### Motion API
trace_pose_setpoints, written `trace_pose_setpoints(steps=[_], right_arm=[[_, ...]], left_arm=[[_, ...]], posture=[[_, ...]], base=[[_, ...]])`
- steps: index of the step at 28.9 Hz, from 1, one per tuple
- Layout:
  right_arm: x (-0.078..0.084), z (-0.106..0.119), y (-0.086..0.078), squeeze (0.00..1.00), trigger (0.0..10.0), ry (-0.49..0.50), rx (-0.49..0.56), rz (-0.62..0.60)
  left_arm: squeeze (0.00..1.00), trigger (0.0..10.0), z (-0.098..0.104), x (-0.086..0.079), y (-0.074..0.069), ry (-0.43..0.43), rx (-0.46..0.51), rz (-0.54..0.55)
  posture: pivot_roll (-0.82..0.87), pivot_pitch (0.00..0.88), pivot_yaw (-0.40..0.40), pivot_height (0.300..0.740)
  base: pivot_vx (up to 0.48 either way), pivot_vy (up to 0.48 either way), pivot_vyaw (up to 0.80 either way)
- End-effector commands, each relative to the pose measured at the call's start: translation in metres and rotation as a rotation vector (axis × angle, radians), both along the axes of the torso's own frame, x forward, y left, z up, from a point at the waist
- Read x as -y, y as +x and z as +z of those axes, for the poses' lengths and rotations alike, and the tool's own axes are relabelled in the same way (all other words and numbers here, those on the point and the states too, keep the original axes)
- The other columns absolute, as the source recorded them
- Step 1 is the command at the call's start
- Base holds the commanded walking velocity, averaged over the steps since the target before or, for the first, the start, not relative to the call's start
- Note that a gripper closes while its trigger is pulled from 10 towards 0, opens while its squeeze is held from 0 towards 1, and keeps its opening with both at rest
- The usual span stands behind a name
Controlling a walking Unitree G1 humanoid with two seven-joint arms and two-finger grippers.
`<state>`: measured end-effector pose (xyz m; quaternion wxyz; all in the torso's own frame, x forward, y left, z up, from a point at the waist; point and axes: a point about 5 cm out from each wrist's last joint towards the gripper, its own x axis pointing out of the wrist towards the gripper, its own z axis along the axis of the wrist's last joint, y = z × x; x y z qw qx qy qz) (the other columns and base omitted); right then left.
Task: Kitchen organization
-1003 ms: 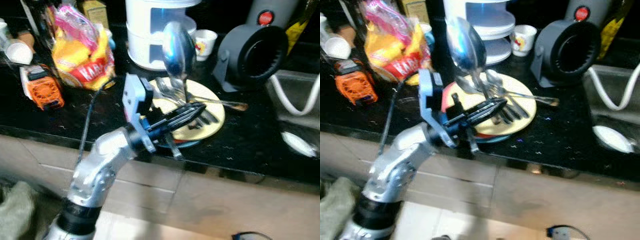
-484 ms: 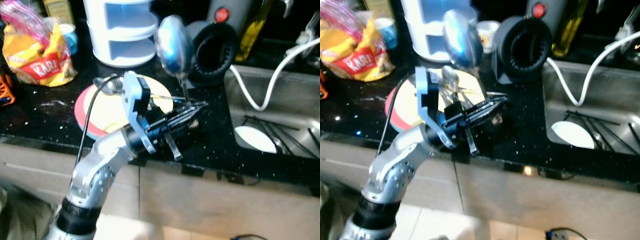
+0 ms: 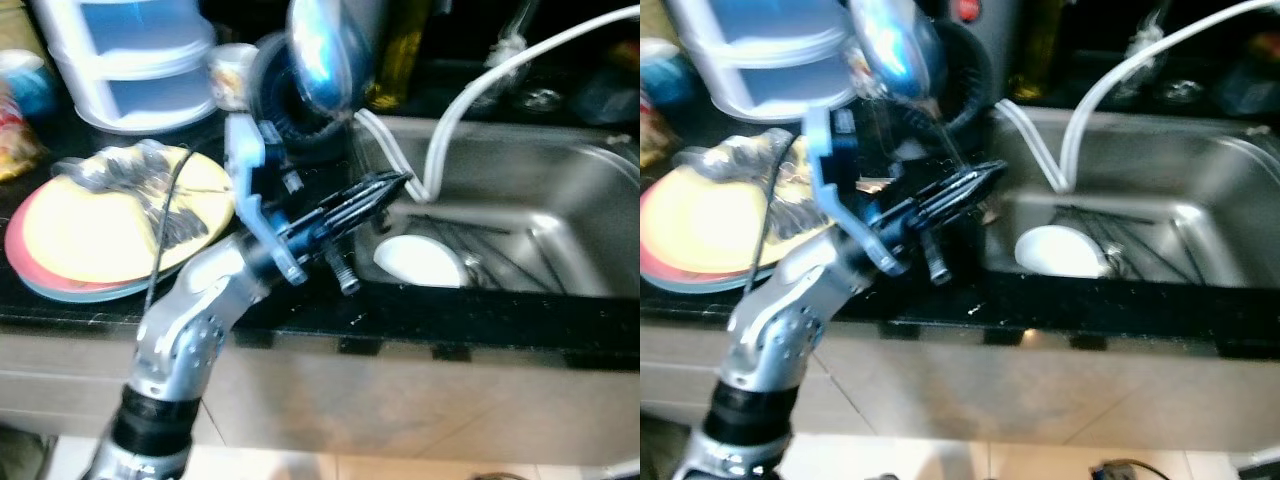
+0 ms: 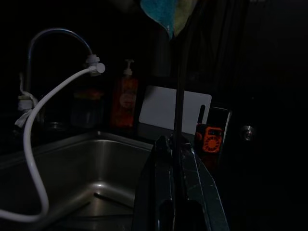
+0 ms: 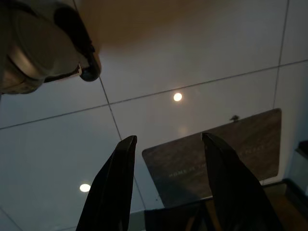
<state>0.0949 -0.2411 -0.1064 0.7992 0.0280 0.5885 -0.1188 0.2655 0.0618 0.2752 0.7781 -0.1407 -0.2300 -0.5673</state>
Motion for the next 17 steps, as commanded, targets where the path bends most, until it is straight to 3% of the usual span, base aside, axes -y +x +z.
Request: trace_pose_setpoints(steps=[1,6,9,10,11,12,17], right_arm=[[0.000,0.001,0.004,0.00,10.0,0.000,0.007,0.010],[0.003,0.002,0.005,0.00,10.0,-0.002,0.004,0.011],[0.005,0.002,0.005,0.00,10.0,-0.007,0.000,0.014],[0.006,0.003,0.005,0.00,10.0,-0.008,-0.002,0.015],[0.007,0.003,0.005,0.00,10.0,-0.010,-0.004,0.016],[0.007,0.003,0.005,0.00,10.0,-0.010,-0.004,0.016],[0.007,0.003,0.004,0.00,10.0,-0.011,-0.008,0.022]], left_arm=[[0.00,10.0,0.004,-0.007,0.004,0.005,0.022,0.030],[0.00,10.0,0.008,-0.015,0.010,0.019,0.038,0.069],[0.00,10.0,0.008,-0.017,0.015,0.076,0.055,0.108],[0.00,10.0,0.006,-0.015,0.019,0.127,0.067,0.136],[0.00,10.0,-0.001,-0.011,0.028,0.245,0.091,0.206],[0.00,10.0,-0.001,-0.011,0.028,0.245,0.091,0.206],[0.00,10.0,-0.006,0.002,0.045,0.415,0.200,0.274]], posture=[[0.06,0.112,-0.003,0.740],[0.06,0.111,-0.004,0.740],[0.06,0.110,-0.004,0.740],[0.06,0.111,-0.004,0.740],[0.06,0.112,-0.005,0.740],[0.06,0.112,-0.005,0.740],[0.05,0.119,-0.004,0.740]], base=[[0.000,0.000,0.00],[0.000,0.000,0.00],[0.000,0.000,0.00],[0.000,0.000,0.00],[0.000,0.000,0.00],[0.000,0.000,0.00],[0.000,0.000,0.00]])
